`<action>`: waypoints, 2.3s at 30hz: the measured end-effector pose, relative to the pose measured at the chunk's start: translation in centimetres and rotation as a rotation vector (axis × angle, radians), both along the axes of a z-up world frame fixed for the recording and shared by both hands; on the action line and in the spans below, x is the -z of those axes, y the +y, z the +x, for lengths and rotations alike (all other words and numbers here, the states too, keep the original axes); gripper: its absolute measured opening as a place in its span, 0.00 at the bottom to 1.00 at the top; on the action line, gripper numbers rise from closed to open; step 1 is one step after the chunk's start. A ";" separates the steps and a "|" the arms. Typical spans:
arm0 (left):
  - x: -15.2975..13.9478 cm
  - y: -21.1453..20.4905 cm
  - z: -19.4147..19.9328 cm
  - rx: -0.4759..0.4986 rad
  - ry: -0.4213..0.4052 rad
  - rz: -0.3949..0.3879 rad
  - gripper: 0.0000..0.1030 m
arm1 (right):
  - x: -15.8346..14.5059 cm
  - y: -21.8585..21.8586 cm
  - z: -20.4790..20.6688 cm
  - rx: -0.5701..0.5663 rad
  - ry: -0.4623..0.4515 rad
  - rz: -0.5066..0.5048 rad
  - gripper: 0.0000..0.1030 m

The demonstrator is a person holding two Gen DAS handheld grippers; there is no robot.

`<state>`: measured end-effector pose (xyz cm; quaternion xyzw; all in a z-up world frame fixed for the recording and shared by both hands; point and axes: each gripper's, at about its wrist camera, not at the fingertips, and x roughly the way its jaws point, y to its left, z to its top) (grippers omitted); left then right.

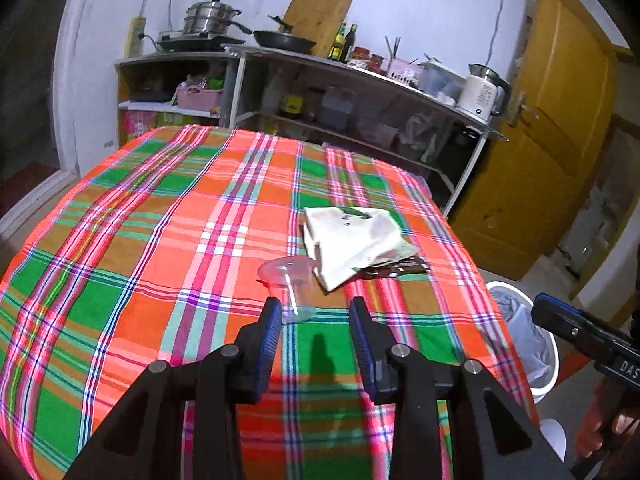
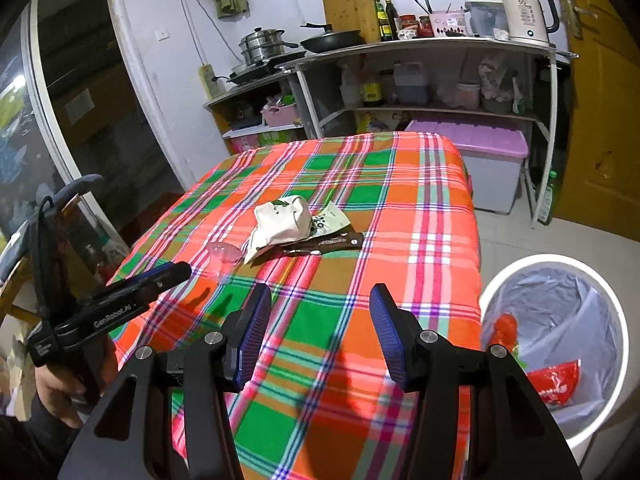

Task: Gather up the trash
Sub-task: 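Move both tools back over the table toward the white paper bag and cup, then grasp the clear plastic cup with the left tool while the right tool grasps the white paper bag, then carry the white paper bag and clear cup toward the bin with both tools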

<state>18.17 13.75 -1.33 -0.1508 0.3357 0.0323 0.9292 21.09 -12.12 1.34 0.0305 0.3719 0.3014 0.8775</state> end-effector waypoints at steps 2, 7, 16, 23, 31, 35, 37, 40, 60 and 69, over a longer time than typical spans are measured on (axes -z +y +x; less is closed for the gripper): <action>0.4 0.3 0.5 -0.005 0.015 0.000 0.34 | 0.1 0.5 0.4 -0.006 0.003 0.000 0.51; 1.6 0.7 2.2 -0.016 0.056 -0.006 0.34 | 0.5 1.9 1.4 -0.023 0.010 -0.005 0.51; 3.4 1.7 4.8 -0.033 0.103 -0.038 0.34 | 1.1 3.8 3.7 -0.029 0.023 -0.017 0.51; 3.8 1.7 6.1 -0.015 0.108 -0.062 0.34 | 1.7 4.9 5.4 -0.032 0.037 -0.024 0.51; 4.5 1.8 6.8 -0.019 0.121 -0.085 0.33 | 2.0 6.4 6.9 -0.041 0.044 -0.035 0.51; 4.6 2.3 6.4 -0.024 0.103 -0.114 0.32 | 2.1 7.4 7.5 -0.047 0.046 -0.043 0.51; 4.5 2.5 6.1 -0.024 0.092 -0.124 0.31 | 2.2 8.0 7.8 -0.050 0.047 -0.050 0.51; 4.4 2.5 5.8 -0.016 0.079 -0.126 0.31 | 2.5 8.7 8.3 -0.054 0.047 -0.066 0.49; 3.4 2.8 4.6 -0.001 0.040 -0.100 0.31 | 3.4 11.2 10.1 -0.049 0.055 -0.107 0.23; 1.1 0.8 2.6 0.024 -0.005 -0.058 0.31 | 0.6 7.9 7.2 -0.028 0.008 -0.055 0.23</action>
